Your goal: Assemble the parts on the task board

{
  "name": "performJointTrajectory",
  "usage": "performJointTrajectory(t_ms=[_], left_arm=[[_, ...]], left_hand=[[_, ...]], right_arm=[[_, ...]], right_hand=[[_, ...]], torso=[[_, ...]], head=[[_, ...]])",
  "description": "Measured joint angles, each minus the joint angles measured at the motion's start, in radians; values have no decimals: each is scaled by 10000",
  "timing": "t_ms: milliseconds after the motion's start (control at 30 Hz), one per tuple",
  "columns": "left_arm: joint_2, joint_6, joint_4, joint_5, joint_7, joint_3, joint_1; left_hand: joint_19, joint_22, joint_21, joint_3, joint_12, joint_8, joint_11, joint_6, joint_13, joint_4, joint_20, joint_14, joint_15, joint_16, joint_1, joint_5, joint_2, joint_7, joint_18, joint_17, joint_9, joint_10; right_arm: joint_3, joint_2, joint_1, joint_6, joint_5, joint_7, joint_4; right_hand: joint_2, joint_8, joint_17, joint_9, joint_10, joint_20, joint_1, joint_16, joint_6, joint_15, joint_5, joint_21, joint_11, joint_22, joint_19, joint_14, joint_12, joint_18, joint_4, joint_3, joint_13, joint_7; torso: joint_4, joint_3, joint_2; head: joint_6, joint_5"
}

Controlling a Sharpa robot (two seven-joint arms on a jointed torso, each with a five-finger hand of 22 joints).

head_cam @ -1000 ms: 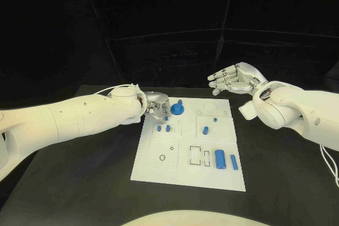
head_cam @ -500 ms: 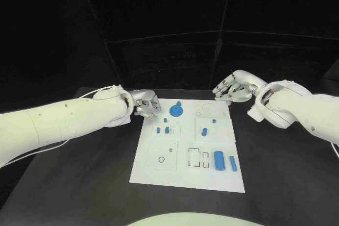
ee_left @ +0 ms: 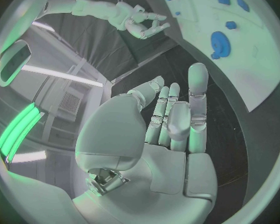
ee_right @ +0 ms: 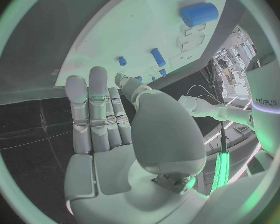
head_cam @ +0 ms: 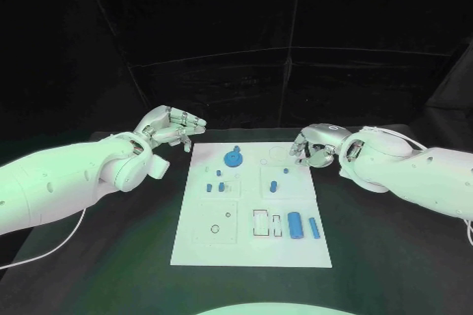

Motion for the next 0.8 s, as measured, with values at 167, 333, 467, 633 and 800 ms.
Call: performJointTrajectory(t_ms=[167, 333, 467, 633, 800], left_arm=[[-81, 176, 371, 1784, 819, -6, 0], [-93, 416, 660, 2680, 1195, -13, -1], [-96, 590, 806, 3055, 1348, -16, -3], [-109, 753, 880, 3283, 1426, -18, -4], [-112, 870, 916, 3419, 1454, -20, -4]], left_hand=[[-322, -341, -519, -61, 0, -83, 77, -90, -14, 60, 65, -800, 56, -1117, -96, 0, 3, 88, 3, -1886, -15, -179], [-354, -506, -697, -135, 0, -84, 93, -127, -13, 67, 96, -988, 72, -1457, -96, 0, 3, 124, 3, -2442, -15, -267], [-381, -562, -786, -169, 0, -83, 92, -126, -12, 53, 124, -1036, 96, -1544, -96, 0, 3, 124, 3, -2577, -14, -265], [-422, -615, -864, -251, 0, -118, 92, -127, -12, 24, 94, -1109, 96, -1593, -96, 0, 3, 124, 0, -2695, -14, -265], [-422, -637, -866, -278, 0, -118, 92, -126, -12, -4, 94, -1180, 97, -1636, -95, 0, 4, 124, -1, -2753, -14, -265]], right_arm=[[-1, 110, -185, 62, -706, -287, 46], [-1, 240, -328, 119, -1060, -449, 37], [0, 330, -408, 182, -1232, -521, 31], [0, 455, -481, 249, -1359, -557, -3], [1, 589, -539, 306, -1449, -562, -88]], right_hand=[[-39, 0, 299, -18, -153, 30, -39, 607, -141, 0, -49, 712, 82, 830, 101, 0, 0, 3, -52, 131, 1, 62], [-39, -37, 929, -32, -302, 83, -38, 1378, -395, 0, -49, 1211, 115, 1422, 224, -1, 0, -153, -72, 209, 1, 105], [-39, -37, 1627, -32, -348, 119, -38, 2167, -502, 1, -122, 1678, 134, 2003, 403, 0, 0, -272, -194, 331, 1, 108], [-39, -37, 1958, -31, -365, 119, -38, 2550, -511, 1, -136, 1878, 152, 2277, 403, -1, 0, -308, -220, 357, 1, 117], [-39, -37, 2211, -31, -365, 153, -38, 2893, -567, 1, -253, 2092, 152, 2500, 437, 0, -1, -307, -268, 426, 1, 115]], torso=[[2, -2, 0], [5, -7, 4], [7, -4, 10], [10, -4, 12], [9, -2, 16]], head=[[6, -91], [-20, -134], [-52, -151], [-80, -174], [-110, -117]])
